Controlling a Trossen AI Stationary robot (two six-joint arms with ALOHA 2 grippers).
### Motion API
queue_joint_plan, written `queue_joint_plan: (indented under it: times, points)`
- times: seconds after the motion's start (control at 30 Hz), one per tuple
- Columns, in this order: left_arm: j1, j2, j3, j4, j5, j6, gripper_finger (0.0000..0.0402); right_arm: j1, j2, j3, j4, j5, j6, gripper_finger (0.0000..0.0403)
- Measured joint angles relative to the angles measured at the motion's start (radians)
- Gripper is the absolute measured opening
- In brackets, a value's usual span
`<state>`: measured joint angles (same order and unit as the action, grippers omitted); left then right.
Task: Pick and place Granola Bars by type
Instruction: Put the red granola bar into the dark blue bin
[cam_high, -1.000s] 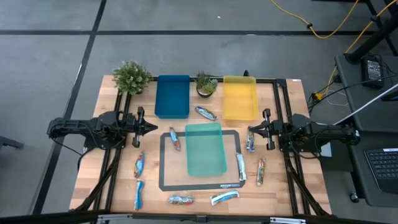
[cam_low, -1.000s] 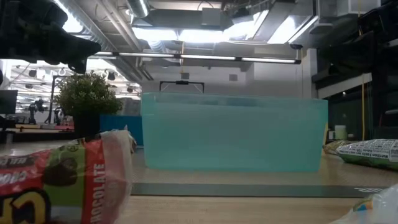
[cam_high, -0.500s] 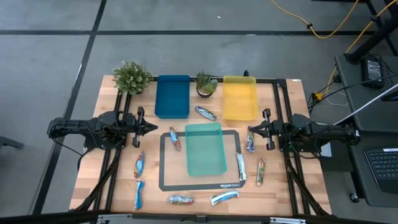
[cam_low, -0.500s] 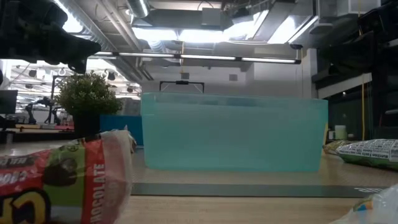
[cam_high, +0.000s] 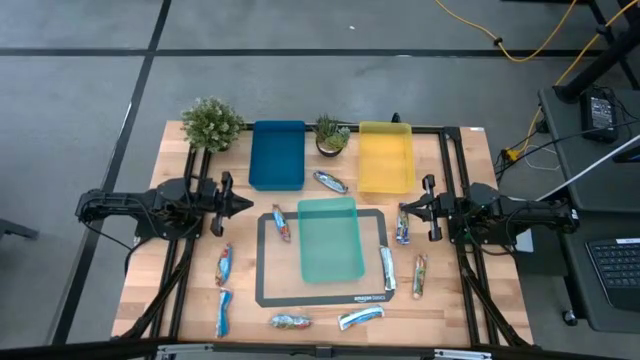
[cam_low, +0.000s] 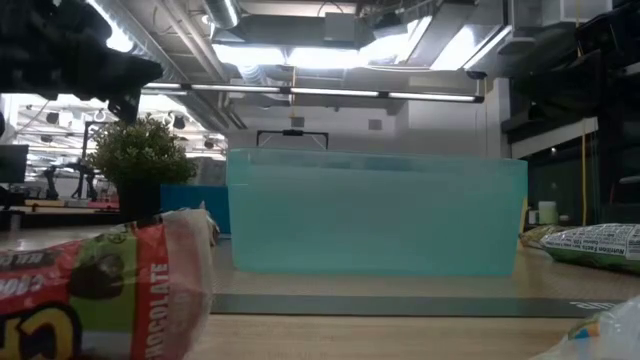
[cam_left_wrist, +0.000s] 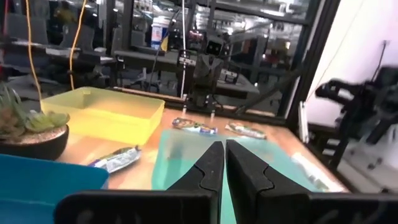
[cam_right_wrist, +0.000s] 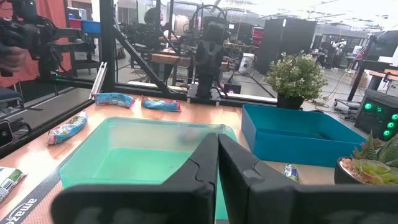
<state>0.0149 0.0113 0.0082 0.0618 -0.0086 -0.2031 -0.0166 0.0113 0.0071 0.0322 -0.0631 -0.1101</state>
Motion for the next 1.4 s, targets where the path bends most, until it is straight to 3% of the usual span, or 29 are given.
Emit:
queue_joint_plan:
  times: [0.37, 0.47, 0.57, 0.7, 0.9, 1.03, 1.17, 1.4]
  points:
    - [0.000, 0.000, 0.008, 0.102, -0.156, -0.169, 0.0011, 0.000, 0.000, 0.000, 0.000, 0.000, 0.000, 0.0017]
    - [-0.001, 0.009, 0.056, 0.114, -0.243, -0.143, 0.0013, 0.000, 0.000, 0.000, 0.000, 0.000, 0.000, 0.0017]
    - [-0.001, 0.057, 0.159, 0.093, -0.264, -0.085, 0.0013, 0.000, 0.000, 0.000, 0.000, 0.000, 0.000, 0.0016]
    - [-0.001, 0.206, 0.385, -0.072, -0.262, -0.048, 0.0013, 0.000, 0.000, 0.000, 0.000, 0.000, 0.000, 0.0016]
    - [-0.001, 0.498, 0.776, -0.479, -0.254, -0.043, 0.0013, 0.000, 0.000, 0.000, 0.000, 0.000, 0.000, 0.0017]
    - [-0.001, 0.632, 0.969, -0.715, -0.221, -0.069, 0.0011, 0.000, 0.000, 0.000, 0.000, 0.000, 0.000, 0.0017]
    - [-0.001, 0.698, 1.042, -0.783, -0.217, -0.049, 0.0009, 0.000, 0.000, 0.000, 0.000, 0.000, 0.000, 0.0016]
    - [-0.002, 0.799, 1.047, -0.793, -0.204, 0.006, 0.0028, 0.000, 0.000, 0.000, 0.000, 0.000, 0.000, 0.0016]
